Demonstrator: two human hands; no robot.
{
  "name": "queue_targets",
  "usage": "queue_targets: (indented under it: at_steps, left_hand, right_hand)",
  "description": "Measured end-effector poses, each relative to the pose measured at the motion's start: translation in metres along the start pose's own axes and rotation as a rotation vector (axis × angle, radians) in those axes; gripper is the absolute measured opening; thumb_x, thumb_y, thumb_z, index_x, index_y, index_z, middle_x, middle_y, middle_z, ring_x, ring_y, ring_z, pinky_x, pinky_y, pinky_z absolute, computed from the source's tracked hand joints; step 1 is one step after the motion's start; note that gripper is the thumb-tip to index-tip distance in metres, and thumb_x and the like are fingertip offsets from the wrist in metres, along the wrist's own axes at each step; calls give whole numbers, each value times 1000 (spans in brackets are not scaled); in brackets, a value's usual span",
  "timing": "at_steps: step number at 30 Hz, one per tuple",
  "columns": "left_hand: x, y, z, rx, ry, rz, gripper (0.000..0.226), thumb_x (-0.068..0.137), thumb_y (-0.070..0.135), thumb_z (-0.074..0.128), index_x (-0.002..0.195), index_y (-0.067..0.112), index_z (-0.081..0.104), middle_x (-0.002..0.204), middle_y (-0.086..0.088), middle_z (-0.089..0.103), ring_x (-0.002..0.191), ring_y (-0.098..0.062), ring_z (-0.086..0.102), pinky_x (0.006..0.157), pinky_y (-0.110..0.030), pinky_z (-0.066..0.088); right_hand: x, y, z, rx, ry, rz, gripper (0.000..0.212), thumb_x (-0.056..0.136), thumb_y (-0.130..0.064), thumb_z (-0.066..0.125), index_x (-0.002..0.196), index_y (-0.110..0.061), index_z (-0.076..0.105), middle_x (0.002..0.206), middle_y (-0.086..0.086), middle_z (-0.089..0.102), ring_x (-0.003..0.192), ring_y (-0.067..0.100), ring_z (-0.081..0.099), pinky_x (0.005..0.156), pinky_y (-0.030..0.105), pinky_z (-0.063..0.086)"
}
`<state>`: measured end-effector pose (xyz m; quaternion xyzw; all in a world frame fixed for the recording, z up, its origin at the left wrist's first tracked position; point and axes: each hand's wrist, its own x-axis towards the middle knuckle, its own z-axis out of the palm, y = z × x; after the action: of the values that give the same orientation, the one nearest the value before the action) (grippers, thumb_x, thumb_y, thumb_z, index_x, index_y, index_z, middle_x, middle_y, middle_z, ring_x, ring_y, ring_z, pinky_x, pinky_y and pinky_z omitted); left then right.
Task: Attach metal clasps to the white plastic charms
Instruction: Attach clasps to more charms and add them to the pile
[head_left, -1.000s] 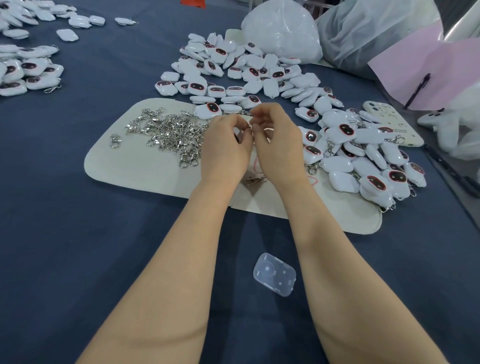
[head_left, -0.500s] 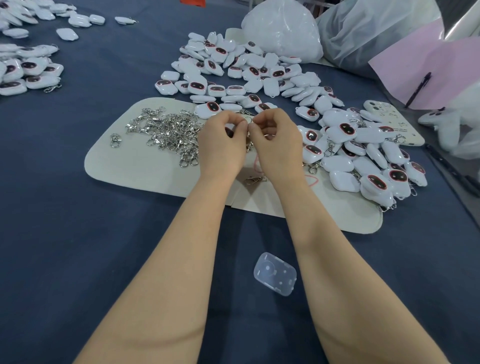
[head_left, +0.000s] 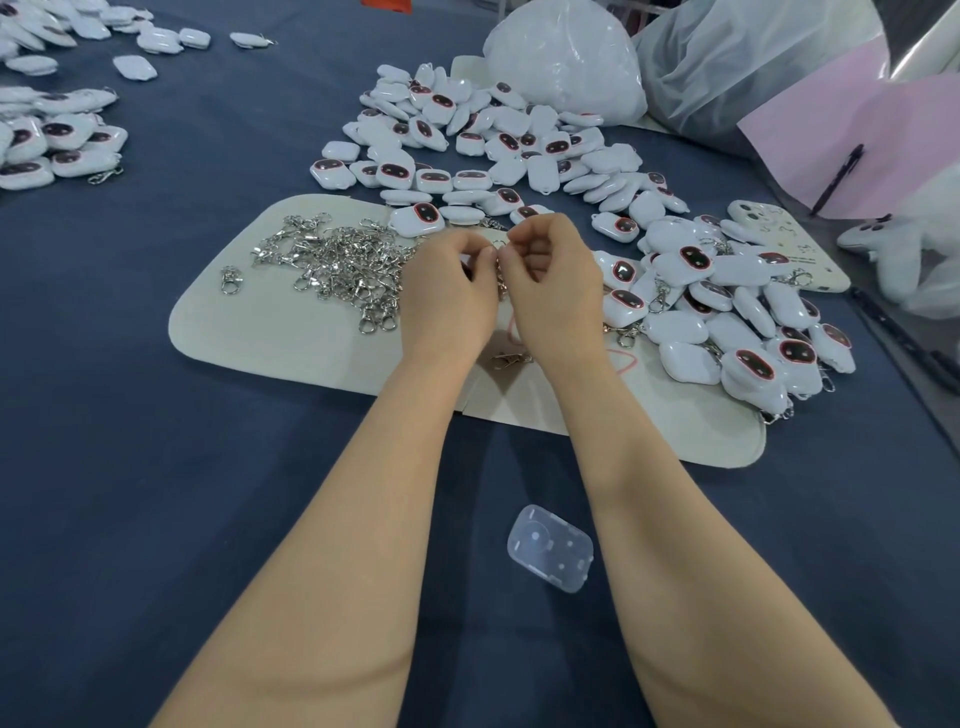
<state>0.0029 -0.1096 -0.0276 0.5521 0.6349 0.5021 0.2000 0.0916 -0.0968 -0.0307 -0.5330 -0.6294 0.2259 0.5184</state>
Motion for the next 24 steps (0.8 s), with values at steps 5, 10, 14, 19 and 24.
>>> queue_targets:
  at_steps: [5,10,14,19,24]
  left_hand:
    - [1,-1,1,-15,13,-22,15,94,18,53,95,14,67,91,3,66,77,-12,57,70,-22,42]
    - [0,0,1,-3,23,-15,14,94,18,54,94,14,67,92,2,67,77,-13,56,70,-22,41]
    - [-1,0,2,6,32,-11,14,94,18,53,94,14,67,95,1,67,79,-12,56,69,-21,38]
    - [0,-2,3,37,41,11,15,94,18,52,95,12,66,98,-1,67,80,-12,53,68,-18,34]
    - [-1,-2,2,37,41,9,14,94,17,52,94,12,65,98,-2,66,83,-15,56,69,-20,36]
  right_hand:
    - [1,0,1,1,-13,4,11,87,-7,61,86,-17,55,77,-12,57,70,5,55,71,17,48]
    - [0,1,1,0,6,-18,13,87,-6,60,87,-17,53,76,-11,56,68,5,52,70,19,47]
    - [1,1,2,14,9,2,12,86,-7,62,86,-17,55,78,-9,58,70,7,55,71,21,49]
    - [2,2,1,24,-7,19,10,86,-8,61,86,-17,56,75,-14,57,68,1,54,67,11,46]
    - [1,0,-1,53,-85,46,10,88,-6,58,89,-16,54,77,-13,56,69,0,53,64,8,43]
